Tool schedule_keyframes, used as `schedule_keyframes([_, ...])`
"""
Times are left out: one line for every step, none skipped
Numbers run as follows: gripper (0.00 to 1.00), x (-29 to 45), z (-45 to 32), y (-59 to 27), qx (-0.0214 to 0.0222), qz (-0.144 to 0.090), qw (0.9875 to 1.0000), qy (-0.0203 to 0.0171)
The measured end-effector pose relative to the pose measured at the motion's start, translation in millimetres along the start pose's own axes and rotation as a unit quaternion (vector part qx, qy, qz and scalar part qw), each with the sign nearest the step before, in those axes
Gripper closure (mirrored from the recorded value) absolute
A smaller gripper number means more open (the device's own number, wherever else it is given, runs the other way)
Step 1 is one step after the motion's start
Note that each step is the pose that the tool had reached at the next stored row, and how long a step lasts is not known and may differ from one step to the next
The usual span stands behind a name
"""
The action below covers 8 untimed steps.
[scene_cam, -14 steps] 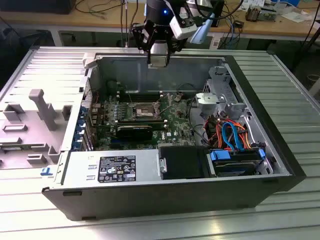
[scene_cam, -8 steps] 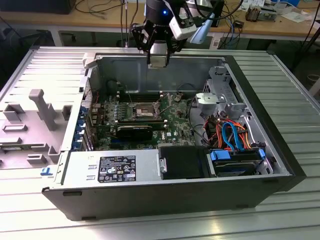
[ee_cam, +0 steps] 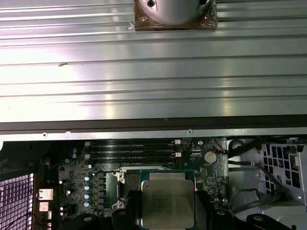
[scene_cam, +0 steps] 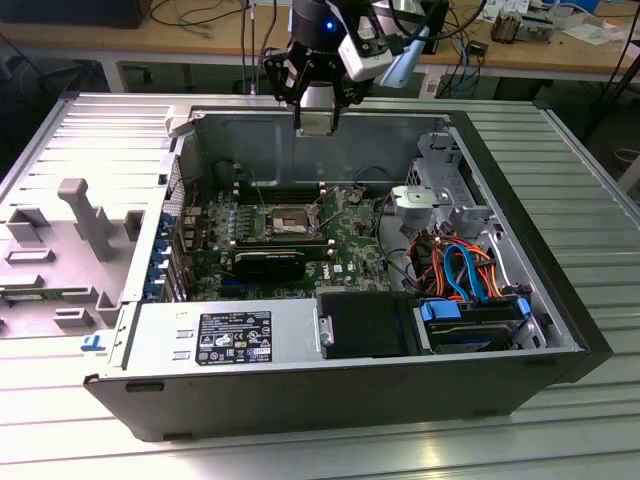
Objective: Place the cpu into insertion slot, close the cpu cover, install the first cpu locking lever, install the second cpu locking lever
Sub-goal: 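Place the cpu into insertion slot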
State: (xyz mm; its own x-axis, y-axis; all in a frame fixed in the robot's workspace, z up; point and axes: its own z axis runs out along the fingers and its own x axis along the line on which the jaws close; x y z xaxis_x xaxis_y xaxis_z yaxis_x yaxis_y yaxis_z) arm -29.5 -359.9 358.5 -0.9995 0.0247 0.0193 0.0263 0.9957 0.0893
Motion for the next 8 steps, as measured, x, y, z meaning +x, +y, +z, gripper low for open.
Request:
schedule_keyframes([0.46,0.0,0.3,0.0,0.0,0.0,1.0,0.0])
schedule_keyframes([0.46,0.0,0.4,0.0,0.0,0.0,1.0,0.0])
schedule_keyframes([0.46,0.0,2.8,-0.3,0.0,0.0,1.0,0.0])
schedule_keyframes([0.46,0.0,4.5,-0.4,0.0,0.0,1.0,0.0])
schedule_keyframes([0.46,0.0,4.7,-0.4,0.0,0.0,1.0,0.0])
schedule_keyframes([0.46,0.0,4.7,-0.4,0.0,0.0,1.0,0.0])
schedule_keyframes([0.46,0.0,5.0,-0.5,0.0,0.0,1.0,0.0])
schedule_keyframes([0.46,0.0,5.2,-0.5,0.0,0.0,1.0,0.0])
